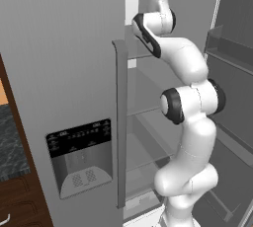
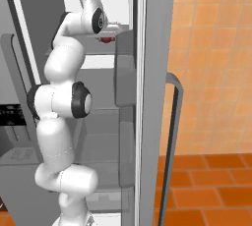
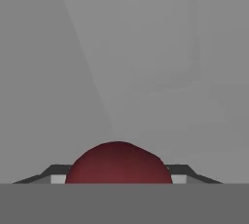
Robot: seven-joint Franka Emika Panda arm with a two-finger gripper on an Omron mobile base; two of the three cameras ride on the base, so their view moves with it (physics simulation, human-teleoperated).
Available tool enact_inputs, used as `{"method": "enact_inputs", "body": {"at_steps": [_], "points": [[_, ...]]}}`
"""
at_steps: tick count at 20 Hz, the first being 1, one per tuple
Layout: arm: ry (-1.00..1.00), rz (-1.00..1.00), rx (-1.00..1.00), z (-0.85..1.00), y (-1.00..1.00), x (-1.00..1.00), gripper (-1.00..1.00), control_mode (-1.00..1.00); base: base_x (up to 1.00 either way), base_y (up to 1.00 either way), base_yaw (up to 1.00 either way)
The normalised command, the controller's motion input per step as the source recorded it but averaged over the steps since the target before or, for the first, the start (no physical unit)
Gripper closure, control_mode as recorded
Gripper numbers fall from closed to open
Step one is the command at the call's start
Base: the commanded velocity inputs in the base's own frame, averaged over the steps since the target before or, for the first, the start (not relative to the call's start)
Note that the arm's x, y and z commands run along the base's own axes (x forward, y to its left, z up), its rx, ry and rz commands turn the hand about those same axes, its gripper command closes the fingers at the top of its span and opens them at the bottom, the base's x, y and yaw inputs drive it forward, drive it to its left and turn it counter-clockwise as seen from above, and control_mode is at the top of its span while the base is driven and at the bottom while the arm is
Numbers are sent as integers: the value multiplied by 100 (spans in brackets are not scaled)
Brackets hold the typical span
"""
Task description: Place one tomato and one steak in each tupperware on the nearby counter, to pack two identical lunches.
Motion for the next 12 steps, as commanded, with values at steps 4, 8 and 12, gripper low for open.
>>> {"method": "enact_inputs", "body": {"at_steps": [4, 8, 12], "points": [[0, 8, 0, 0, 0, -100, 100, -100, 0, 0, 0], [0, 8, 0, -1, 0, -100, 100, -100, 0, 0, 0], [0, 7, 0, 0, 0, -100, 100, -100, 0, 0, 0]]}}
